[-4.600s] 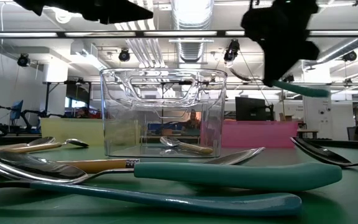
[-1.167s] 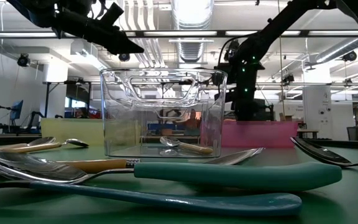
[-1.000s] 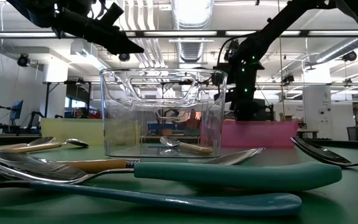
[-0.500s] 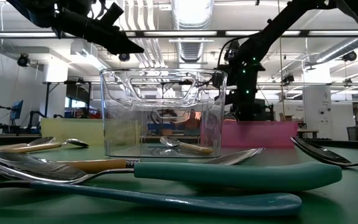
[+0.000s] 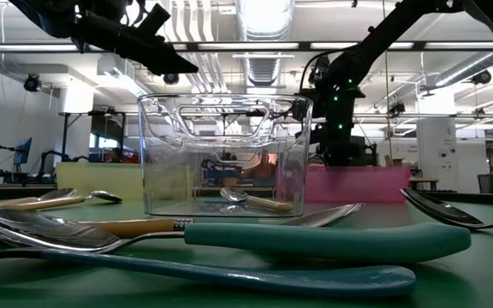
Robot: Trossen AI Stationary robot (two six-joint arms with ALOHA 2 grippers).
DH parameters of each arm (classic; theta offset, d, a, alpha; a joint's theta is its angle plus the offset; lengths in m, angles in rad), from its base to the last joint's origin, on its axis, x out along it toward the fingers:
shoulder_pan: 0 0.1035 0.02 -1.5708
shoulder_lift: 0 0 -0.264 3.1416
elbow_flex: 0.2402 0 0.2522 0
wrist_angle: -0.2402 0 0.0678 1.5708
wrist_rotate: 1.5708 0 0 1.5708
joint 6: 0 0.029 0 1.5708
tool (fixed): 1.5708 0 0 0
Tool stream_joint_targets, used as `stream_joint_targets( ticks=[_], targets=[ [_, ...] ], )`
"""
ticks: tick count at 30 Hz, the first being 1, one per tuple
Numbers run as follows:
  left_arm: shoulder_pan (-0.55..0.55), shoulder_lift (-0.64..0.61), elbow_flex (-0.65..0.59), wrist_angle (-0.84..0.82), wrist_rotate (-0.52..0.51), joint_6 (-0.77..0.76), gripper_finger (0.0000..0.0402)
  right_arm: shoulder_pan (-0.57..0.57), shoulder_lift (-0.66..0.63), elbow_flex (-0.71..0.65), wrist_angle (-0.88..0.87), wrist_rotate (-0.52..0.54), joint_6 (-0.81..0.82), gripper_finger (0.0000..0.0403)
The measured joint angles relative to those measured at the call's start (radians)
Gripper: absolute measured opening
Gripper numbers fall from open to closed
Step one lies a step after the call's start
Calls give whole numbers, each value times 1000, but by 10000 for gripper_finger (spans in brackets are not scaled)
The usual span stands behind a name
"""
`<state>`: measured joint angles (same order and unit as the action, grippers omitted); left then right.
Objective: Sort silverware by color (type)
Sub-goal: Put the right light blue spoon into the pink bin
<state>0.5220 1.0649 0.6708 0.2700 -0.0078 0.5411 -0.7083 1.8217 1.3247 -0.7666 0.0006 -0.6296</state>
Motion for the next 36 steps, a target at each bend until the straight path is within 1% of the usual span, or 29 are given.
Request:
stream_joint_targets(
  ticks=[15, 23, 30, 36],
  targets=[
    [0, 2, 0, 3, 0, 0, 0, 0, 0, -14, 3, 3, -1, 36],
    [0, 2, 0, 3, 0, 0, 0, 0, 1, -17, 13, 27, -2, 36],
    [0, 2, 0, 3, 0, 0, 0, 2, 46, -17, 14, 26, -9, 36],
    [0, 2, 0, 3, 0, 0, 0, 2, 52, -15, 16, 26, -5, 36]
  ],
)
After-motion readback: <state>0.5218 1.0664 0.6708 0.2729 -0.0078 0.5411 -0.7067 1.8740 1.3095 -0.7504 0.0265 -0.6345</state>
